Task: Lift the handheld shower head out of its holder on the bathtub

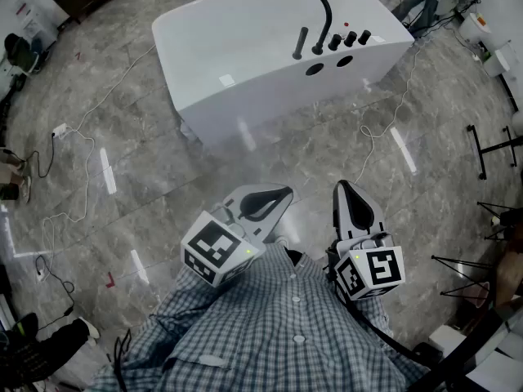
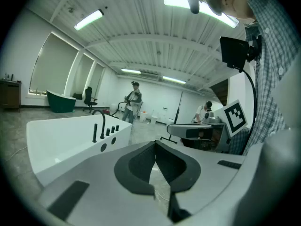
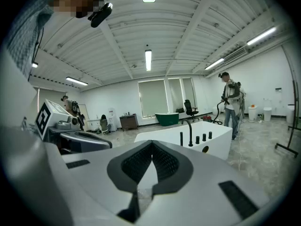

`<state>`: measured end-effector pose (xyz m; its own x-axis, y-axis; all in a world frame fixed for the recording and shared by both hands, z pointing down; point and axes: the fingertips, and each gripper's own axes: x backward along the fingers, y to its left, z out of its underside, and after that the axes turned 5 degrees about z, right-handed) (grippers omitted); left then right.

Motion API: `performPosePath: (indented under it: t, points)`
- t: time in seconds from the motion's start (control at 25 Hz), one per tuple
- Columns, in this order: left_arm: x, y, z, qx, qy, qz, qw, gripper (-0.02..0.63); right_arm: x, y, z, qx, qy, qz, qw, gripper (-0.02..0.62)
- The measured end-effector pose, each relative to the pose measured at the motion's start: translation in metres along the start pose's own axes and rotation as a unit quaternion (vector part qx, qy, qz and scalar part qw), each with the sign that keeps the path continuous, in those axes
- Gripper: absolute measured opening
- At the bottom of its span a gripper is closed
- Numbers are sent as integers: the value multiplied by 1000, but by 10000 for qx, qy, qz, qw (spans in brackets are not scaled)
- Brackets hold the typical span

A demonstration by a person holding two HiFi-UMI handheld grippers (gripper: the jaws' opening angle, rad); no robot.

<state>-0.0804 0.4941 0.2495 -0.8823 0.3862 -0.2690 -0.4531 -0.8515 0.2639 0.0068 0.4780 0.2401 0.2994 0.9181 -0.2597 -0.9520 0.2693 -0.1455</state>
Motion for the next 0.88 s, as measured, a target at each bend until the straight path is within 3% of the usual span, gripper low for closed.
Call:
performPosePath:
  t: [0.88]
  points:
    - [4, 1, 2, 85, 9, -143, 9999, 9, 5, -3, 8, -101, 107, 38, 9999, 17]
